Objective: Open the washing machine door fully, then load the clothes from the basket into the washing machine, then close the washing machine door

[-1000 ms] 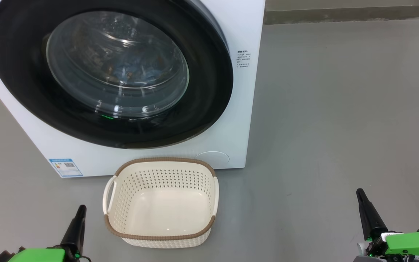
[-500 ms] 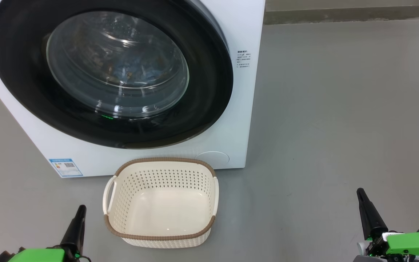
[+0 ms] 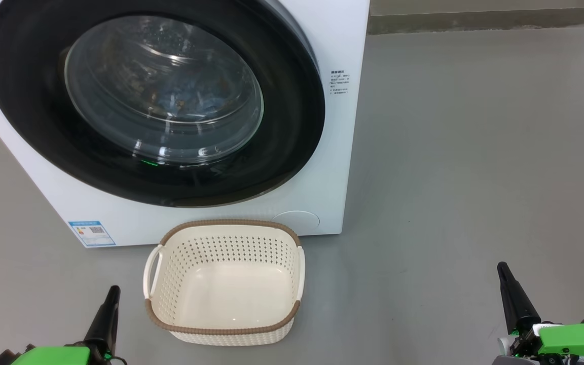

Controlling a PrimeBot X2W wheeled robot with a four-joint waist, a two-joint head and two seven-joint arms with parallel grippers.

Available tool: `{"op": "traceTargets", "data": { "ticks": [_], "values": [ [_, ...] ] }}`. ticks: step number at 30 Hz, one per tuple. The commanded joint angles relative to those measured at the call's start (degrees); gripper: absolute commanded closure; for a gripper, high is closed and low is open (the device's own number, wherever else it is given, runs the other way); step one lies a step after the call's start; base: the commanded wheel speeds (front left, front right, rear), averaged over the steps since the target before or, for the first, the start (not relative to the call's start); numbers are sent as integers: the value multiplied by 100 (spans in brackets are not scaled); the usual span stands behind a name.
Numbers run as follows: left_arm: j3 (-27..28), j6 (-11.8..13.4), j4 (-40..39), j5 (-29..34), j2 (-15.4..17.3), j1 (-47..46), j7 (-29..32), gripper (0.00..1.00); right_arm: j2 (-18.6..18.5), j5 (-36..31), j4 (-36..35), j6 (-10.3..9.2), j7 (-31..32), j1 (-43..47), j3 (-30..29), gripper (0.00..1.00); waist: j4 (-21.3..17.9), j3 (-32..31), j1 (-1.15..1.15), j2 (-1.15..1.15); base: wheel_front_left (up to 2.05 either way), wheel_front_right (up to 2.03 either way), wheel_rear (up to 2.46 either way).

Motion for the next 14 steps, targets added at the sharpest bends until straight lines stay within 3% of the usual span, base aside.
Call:
{"op": "traceTargets", "data": {
  "ticks": [1,14],
  "values": [
    [204,-17,-164,-39,72,-232,37,100,-24,17,-175,-6,46,-264,126,100,0,0,0,0,0,0,0],
    [205,-17,-164,-38,71,-232,38,100,-24,18,-175,-6,46,-264,127,100,0,0,0,0,0,0,0]
  ]
}}
